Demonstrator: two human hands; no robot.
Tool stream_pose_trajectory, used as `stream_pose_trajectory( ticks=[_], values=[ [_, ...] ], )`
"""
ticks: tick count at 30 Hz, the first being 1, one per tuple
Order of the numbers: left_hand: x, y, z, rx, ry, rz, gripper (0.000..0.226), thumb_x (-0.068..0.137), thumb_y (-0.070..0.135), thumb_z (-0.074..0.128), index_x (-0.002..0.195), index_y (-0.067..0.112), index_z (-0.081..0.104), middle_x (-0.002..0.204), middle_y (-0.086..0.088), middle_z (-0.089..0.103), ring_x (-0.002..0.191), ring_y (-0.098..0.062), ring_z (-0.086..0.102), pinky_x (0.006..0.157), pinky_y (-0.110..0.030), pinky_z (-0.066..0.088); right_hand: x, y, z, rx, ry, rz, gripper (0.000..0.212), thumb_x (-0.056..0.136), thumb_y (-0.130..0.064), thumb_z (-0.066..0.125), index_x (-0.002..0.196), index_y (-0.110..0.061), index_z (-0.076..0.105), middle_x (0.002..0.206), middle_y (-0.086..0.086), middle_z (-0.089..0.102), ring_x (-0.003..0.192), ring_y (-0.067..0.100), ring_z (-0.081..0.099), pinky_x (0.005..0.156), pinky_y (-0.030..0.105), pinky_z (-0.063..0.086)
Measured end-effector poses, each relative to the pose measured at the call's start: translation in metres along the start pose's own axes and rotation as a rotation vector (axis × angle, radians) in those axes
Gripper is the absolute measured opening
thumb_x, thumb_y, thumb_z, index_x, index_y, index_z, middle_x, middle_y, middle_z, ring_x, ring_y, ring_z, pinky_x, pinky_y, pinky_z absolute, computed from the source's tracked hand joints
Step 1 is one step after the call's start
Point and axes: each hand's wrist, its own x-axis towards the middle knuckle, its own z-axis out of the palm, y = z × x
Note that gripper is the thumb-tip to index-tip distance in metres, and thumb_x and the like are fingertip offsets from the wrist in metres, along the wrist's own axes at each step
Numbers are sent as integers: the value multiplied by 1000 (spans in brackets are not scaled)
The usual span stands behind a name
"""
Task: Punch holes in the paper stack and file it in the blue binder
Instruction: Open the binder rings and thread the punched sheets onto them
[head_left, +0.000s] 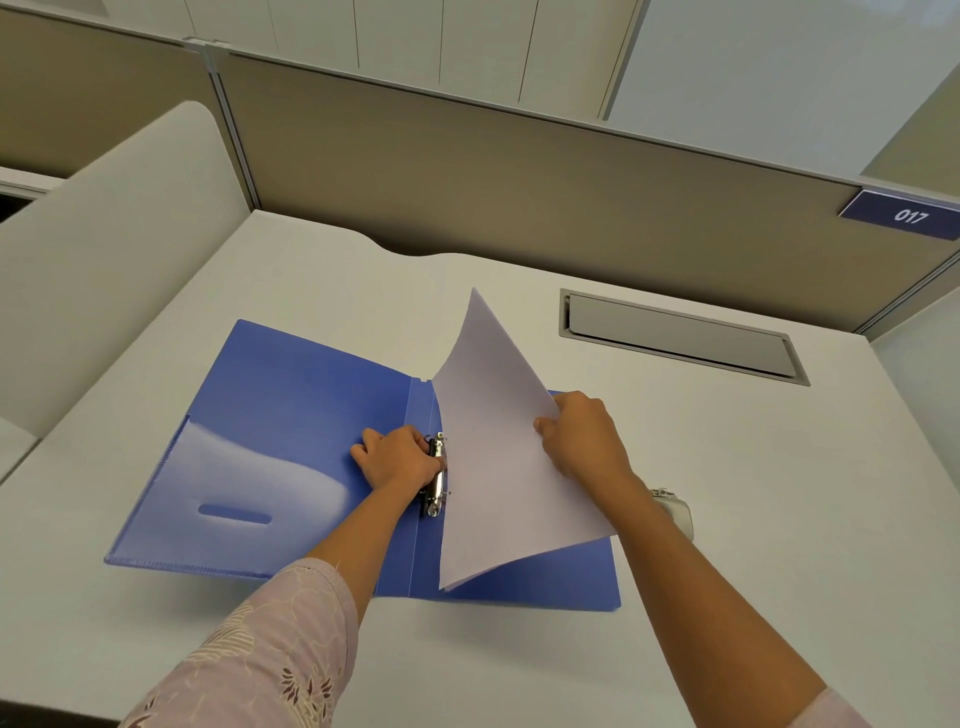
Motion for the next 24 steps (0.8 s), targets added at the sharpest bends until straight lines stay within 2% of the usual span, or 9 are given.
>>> stream_pose_trajectory(
  ticks=[3, 6, 10, 14, 17, 19, 21, 24],
  values=[
    [-1, 0, 0, 0, 10, 13, 34, 74, 59, 67, 94, 32, 64, 94, 7, 64, 105, -21, 41, 78, -34, 24, -2, -2, -1, -32, 5, -12, 23, 93, -7, 50, 109, -3, 66, 95, 17, 67, 67, 26, 55, 60, 30, 44],
    [-3, 1, 0, 7, 19, 22, 35, 75, 59, 66, 97, 32, 64, 95, 6, 64, 105, -21, 41, 77, -34, 23, -3, -3, 0, -42, 13, -24, 23, 93, -6, 50, 110, -2, 66, 96, 17, 67, 69, 25, 56, 63, 32, 47],
    [-4, 1, 0, -13, 8, 31, 36, 74, 59, 67, 97, 31, 64, 98, 6, 65, 107, -22, 41, 80, -34, 26, -1, -2, 0, -26, 25, -15, 22, 94, -8, 50, 110, -3, 66, 84, 10, 60, 58, 17, 48, 50, 23, 38],
    [-9, -2, 3, -52, 30, 51, 35, 77, 61, 64, 93, 30, 63, 96, 6, 65, 105, -22, 43, 78, -34, 24, 1, 0, -3, -18, 35, -17, 24, 94, -8, 50, 112, -5, 65, 83, 6, 57, 57, 15, 47, 45, 19, 36],
    [-12, -7, 8, -155, 90, 64, 28, 79, 56, 66, 88, 30, 62, 94, 6, 66, 102, -22, 47, 78, -34, 26, 2, 1, -2, -30, 30, -19, 25, 95, -10, 50, 114, -6, 65, 85, 6, 58, 61, 16, 49, 51, 22, 36],
    [-12, -10, 12, -235, 125, 100, 23, 81, 52, 67, 88, 30, 63, 93, 5, 66, 99, -22, 49, 79, -34, 29, 2, 2, -2, -26, 27, -12, 25, 95, -13, 50, 116, -7, 63, 95, 11, 64, 65, 18, 50, 54, 22, 36],
    [-10, -13, 16, -302, 153, 149, 20, 81, 49, 68, 91, 32, 67, 93, 4, 65, 98, -22, 49, 78, -33, 29, 3, 4, -3, -8, 26, -5, 26, 95, -14, 51, 117, -7, 63, 103, 13, 66, 69, 20, 52, 55, 22, 36],
    [-7, -15, 18, -381, 169, 188, 21, 81, 45, 70, 99, 34, 72, 93, 4, 64, 98, -23, 49, 78, -32, 28, 5, 8, -6, 24, 28, 8, 26, 94, -13, 52, 117, -9, 63, 101, 11, 67, 72, 22, 54, 59, 23, 39]
  ],
)
